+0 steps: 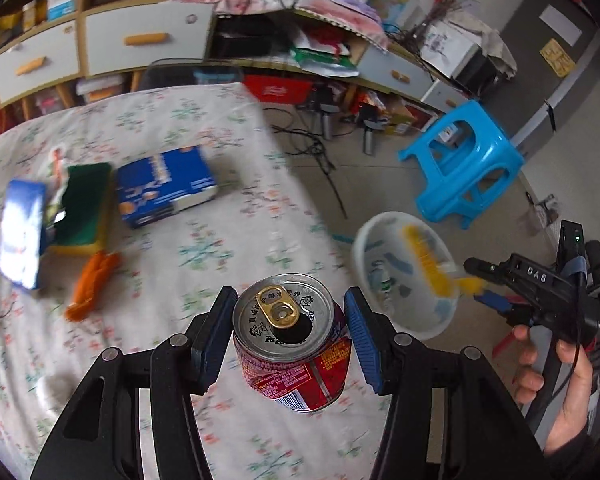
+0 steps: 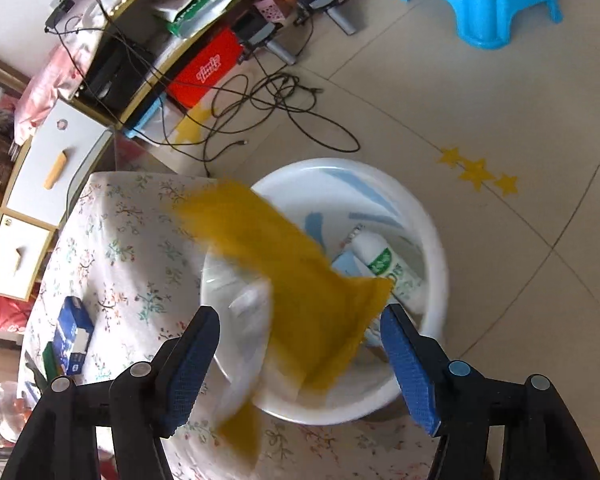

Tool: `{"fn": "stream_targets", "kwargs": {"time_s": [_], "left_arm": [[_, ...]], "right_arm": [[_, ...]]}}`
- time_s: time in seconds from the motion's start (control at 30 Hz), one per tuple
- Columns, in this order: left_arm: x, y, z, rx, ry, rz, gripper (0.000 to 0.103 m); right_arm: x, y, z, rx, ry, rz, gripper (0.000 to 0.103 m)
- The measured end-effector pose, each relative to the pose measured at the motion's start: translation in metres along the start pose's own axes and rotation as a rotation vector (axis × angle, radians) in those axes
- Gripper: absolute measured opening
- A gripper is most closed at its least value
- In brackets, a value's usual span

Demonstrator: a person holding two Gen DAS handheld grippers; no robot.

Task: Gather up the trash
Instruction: 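Drop the yellow wrapper into the bin with the right tool while the left tool drops the red can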

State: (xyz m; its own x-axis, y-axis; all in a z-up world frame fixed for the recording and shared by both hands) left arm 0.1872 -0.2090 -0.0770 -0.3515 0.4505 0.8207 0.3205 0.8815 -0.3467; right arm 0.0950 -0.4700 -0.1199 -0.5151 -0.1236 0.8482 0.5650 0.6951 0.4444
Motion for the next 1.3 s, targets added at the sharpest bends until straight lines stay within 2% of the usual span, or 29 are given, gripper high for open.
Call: {"fn": "stream_targets", "kwargs": {"time_s": [0.37,0.57,0.77,0.87,0.9,1.03,1.3], "left_arm": [[-0.054,-0.085,-0.016,-0.089,-0.013,0.059,0.058],[-0.079,-0.113,-0.020,-0.136,-0.032,0.074,0.058],[-0.098,-0.134,-0.024,-0.158,-0.020,0.131,0.060],[-0.095,-0.131,-0.023,-0.159,-0.013,0.102,0.084],[-0.093,-0.130,-0.023,-0.164,-0.020,0.090,0.087],[-0.080,-0.115,-0.020,-0.185,-0.023,0.039,0.087],[-0.041,-0.059,-0.011,-0.166,-0.032,-0.031,0.097]], "right_arm": [[0.021,-0.040,-0.001,-0.028,0.010,0.047,0.076],[0.034,-0.063,0.003,-0.026,0.019,0.119,0.076],[0.045,-0.064,0.001,-0.030,-0.002,0.107,0.077],[0.050,-0.059,0.000,-0.016,-0.017,0.108,0.079],[0.051,-0.058,0.000,-0.006,-0.022,0.116,0.080],[0.051,-0.050,0.001,0.024,-0.026,0.127,0.080],[0.056,-0.028,0.010,0.059,-0.020,0.103,0.080]]}}
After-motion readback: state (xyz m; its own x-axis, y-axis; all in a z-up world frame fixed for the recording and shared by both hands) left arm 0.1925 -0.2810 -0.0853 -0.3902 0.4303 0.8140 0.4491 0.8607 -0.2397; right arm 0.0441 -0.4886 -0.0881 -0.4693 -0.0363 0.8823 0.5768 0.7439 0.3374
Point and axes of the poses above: each gripper's, at about its wrist camera, not at the fingertips, and x roughly against the way its jaws point, y to its left, z to its underside, the point moved 7 cm from there along -x, roughly the way its jaws point, and after that the axes turned 3 degrees about x, right-handed, at the moved point
